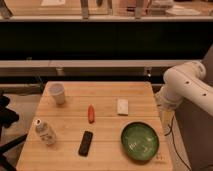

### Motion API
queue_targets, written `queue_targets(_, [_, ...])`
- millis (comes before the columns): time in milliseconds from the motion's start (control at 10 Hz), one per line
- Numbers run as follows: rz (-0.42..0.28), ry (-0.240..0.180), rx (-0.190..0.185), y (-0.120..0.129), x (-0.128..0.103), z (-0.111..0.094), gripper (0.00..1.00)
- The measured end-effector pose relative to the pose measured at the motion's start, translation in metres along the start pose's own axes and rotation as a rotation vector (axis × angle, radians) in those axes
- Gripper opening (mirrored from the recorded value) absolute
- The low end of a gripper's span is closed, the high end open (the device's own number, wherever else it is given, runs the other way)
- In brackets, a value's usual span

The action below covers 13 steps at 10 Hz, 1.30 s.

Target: Knock the bottle over

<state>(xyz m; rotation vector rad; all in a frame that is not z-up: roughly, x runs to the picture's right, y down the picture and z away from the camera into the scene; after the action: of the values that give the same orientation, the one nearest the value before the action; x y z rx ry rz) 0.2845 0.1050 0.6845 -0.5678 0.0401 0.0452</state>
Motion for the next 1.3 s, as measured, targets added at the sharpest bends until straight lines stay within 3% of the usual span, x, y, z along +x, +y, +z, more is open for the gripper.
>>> queue_targets(300, [-0.021,0.007,0.007,0.002,-0.006,-0.001,0.80])
queue_targets(600, [-0.089,0.018,0.027,0.003,-0.053,-0.003,0.80])
queue_targets(1000, [-0.154,0.034,0.044,0.003,-0.079,-0.005,0.80])
queue_targets(1300, [-0.212,0.041,0.059,0.002,-0.116,-0.005,0.80])
